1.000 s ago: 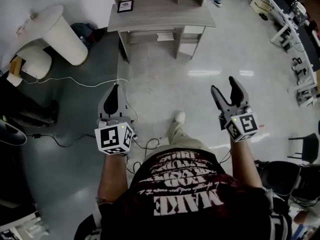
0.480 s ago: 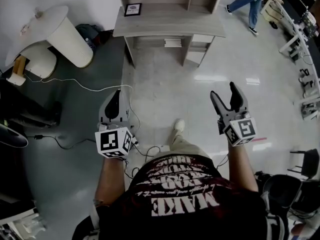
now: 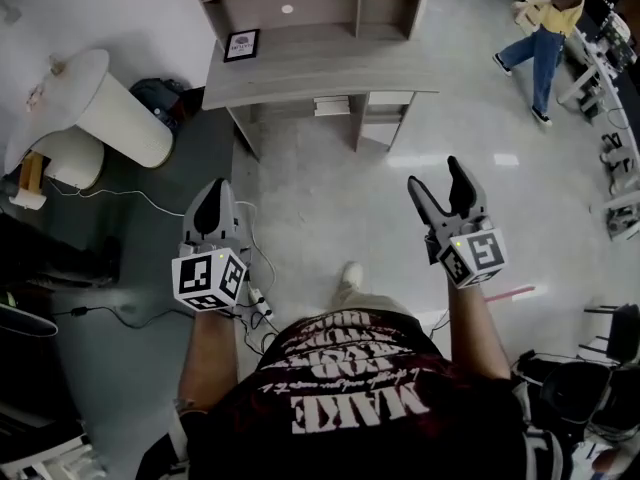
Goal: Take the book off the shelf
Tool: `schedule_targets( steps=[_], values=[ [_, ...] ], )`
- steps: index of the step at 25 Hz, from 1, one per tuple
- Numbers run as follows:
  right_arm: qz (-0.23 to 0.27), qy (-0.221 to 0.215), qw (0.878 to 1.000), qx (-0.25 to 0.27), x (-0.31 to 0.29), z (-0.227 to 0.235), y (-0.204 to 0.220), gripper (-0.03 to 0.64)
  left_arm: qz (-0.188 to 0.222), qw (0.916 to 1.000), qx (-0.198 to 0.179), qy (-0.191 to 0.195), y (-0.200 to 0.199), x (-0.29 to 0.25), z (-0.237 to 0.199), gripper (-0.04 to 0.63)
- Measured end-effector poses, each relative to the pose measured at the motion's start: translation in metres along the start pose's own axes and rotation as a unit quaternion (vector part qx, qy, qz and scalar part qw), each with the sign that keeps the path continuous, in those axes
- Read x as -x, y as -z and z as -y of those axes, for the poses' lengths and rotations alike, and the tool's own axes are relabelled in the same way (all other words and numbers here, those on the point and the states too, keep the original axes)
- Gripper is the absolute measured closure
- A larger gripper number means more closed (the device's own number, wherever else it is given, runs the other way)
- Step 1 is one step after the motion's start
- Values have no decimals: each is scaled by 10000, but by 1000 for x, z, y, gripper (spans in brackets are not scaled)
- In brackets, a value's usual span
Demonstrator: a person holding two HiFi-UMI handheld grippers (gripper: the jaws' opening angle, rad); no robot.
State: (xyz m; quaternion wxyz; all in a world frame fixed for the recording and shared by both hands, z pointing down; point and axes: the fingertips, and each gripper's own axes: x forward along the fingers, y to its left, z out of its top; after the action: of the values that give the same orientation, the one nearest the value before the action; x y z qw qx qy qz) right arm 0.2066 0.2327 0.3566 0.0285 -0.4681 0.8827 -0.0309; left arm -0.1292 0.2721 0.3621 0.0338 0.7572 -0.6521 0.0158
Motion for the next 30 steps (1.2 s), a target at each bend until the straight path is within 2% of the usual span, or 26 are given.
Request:
schedule_targets(
  steps=[6, 11, 15, 21, 25, 30],
  values=[
    [-93, -116, 9997, 208, -25, 59, -1, 265, 123, 9999, -85, -3, -19, -66, 22, 589],
    [-225, -284, 9989, 312, -50, 88, -1, 267, 184, 9996, -189, -83, -25, -90, 32, 589],
    [-167, -344, 9987, 330, -67, 97, -9, 267, 80, 9997, -127, -173, -20, -101, 25, 589],
    [54, -471, 9988, -90, -98, 104, -17, 268, 88, 9995, 46, -297, -15, -123, 13, 589],
    [-52, -508, 9987, 1, -118, 109, -8, 272, 72, 9997, -52, -229, -6, -139, 11, 589],
    [-120, -567, 9983, -74, -152, 114, -5, 276, -7, 9996, 92, -259, 1, -168, -8, 589]
  ],
)
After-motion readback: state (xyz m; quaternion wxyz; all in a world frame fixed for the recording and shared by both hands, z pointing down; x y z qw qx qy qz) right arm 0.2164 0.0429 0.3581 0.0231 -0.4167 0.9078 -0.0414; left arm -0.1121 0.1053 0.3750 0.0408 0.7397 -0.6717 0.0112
